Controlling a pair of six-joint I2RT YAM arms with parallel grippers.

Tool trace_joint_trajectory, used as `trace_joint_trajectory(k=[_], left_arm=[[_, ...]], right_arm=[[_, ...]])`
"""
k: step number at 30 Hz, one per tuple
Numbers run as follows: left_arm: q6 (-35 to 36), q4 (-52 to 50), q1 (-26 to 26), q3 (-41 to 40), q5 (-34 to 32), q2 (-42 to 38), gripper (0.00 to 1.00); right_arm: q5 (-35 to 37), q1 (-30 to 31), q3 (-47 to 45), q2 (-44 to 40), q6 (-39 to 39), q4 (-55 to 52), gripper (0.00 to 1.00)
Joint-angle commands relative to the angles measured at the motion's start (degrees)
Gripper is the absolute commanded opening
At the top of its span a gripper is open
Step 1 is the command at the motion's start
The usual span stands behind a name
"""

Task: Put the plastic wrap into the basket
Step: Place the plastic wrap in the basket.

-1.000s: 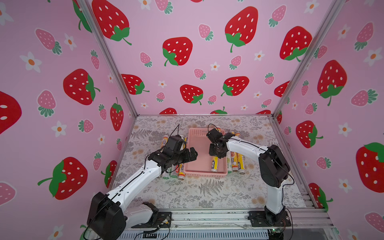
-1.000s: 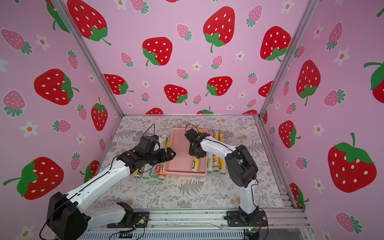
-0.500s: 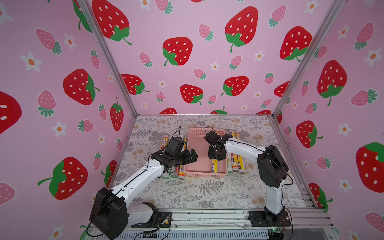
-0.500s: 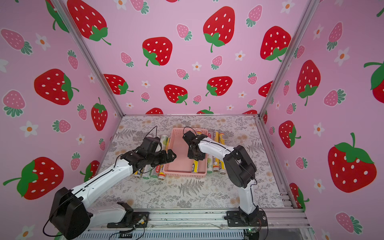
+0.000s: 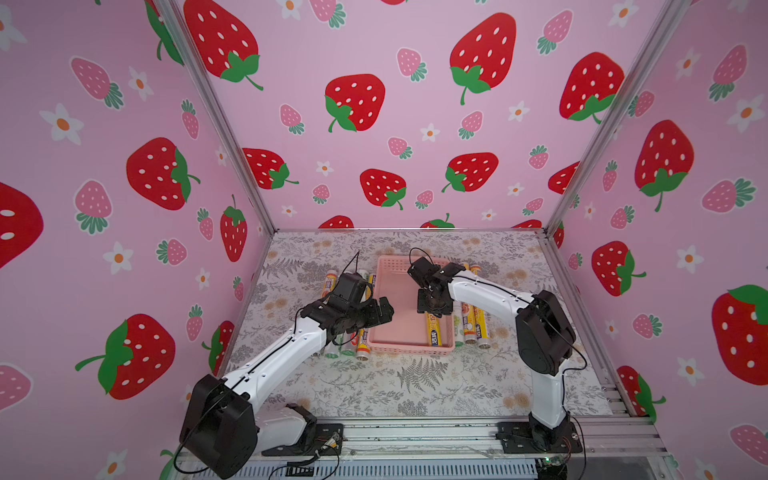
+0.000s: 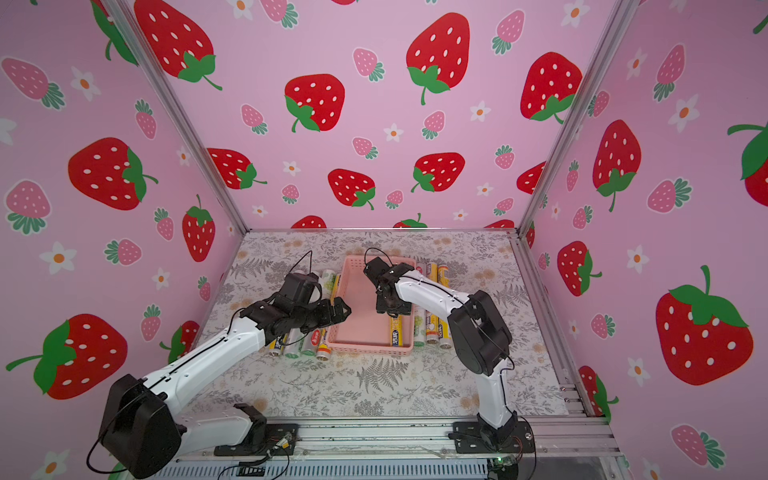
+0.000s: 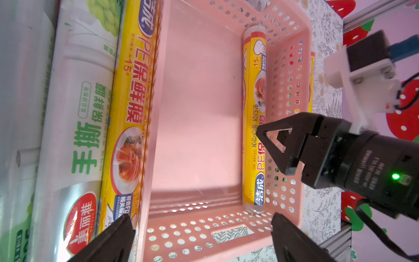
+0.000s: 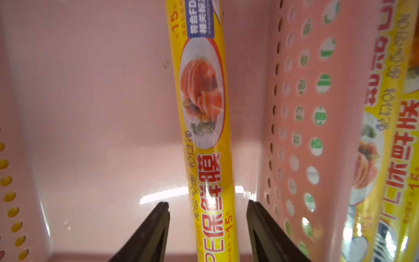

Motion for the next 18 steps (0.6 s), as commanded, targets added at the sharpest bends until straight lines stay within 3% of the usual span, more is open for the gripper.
trace_joint_trajectory(k=[1, 8, 18], left_arm=[[2.28, -2.29, 0.25, 2.91, 0.34, -0.93, 1.00], [0.89, -1.67, 1.63, -2.61, -3.16, -4.48, 1.00], [0.66, -2.56, 1.82, -4.89, -2.82, -6.36, 1.00]], right_arm=[[3.45, 0.85, 3.00, -2.12, -1.81, -3.99, 0.61], [-1.76, 1.78, 9.24, 4.21, -2.42, -3.44, 0.55], [1.05, 2.06, 13.46, 10.98, -2.71, -3.17, 0.43]])
